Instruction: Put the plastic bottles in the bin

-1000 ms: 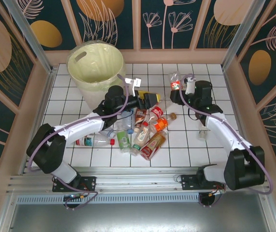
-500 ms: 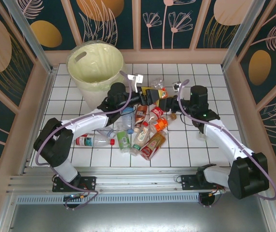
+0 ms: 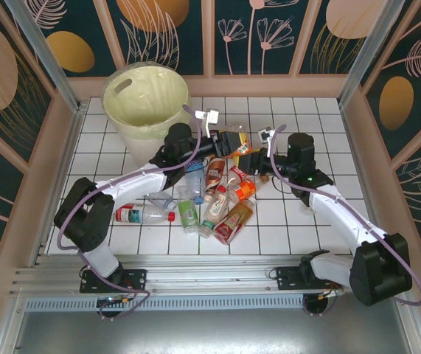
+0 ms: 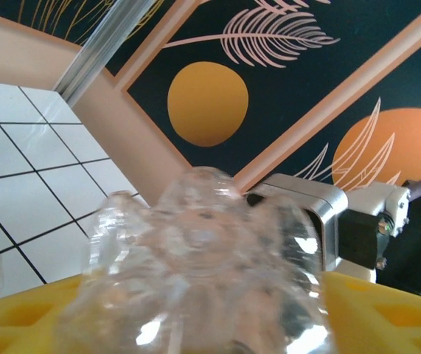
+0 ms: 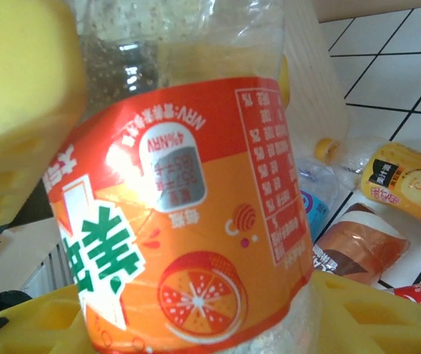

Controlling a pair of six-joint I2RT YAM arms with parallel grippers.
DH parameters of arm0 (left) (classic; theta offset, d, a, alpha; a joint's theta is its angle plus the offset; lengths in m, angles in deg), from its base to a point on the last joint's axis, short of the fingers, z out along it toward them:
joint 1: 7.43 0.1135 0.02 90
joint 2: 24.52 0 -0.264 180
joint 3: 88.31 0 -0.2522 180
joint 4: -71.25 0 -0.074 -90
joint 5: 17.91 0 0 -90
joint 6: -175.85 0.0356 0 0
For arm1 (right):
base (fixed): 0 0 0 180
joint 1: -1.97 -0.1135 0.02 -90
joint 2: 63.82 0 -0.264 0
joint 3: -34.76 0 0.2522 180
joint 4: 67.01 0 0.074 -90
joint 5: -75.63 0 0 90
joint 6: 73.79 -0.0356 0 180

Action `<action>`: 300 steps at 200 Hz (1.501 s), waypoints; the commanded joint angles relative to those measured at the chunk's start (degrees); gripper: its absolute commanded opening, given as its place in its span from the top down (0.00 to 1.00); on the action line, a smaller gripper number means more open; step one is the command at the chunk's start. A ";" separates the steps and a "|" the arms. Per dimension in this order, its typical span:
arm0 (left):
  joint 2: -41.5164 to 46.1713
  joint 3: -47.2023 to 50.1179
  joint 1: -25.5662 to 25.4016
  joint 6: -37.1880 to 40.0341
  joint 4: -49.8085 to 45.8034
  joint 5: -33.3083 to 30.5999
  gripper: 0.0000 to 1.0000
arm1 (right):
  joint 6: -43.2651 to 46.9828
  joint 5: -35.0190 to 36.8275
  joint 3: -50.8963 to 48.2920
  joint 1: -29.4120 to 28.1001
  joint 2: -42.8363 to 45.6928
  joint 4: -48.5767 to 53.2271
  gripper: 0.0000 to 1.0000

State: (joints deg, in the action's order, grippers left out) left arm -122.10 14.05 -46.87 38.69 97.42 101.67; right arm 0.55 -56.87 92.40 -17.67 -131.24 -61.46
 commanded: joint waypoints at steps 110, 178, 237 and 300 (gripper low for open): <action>3.51 -2.21 -0.55 0.77 -1.88 1.38 0.62 | -1.48 3.39 -2.00 -3.50 8.32 -0.12 0.23; 6.79 -7.05 -0.53 7.19 -15.73 -3.79 0.64 | -1.12 1.90 -1.06 -3.81 12.53 3.47 0.10; 7.58 -18.97 0.34 17.51 -35.59 -11.16 0.64 | 0.87 5.62 -0.27 -4.62 19.37 9.45 0.08; 8.42 -34.22 5.78 27.20 -51.86 -14.44 0.61 | 2.89 10.08 3.24 -4.84 22.12 12.36 0.08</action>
State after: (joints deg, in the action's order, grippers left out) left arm -116.02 -13.69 -42.83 59.34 54.14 90.92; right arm 1.75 -49.50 93.27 -22.02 -111.35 -49.35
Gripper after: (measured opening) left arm 0.503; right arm 0.916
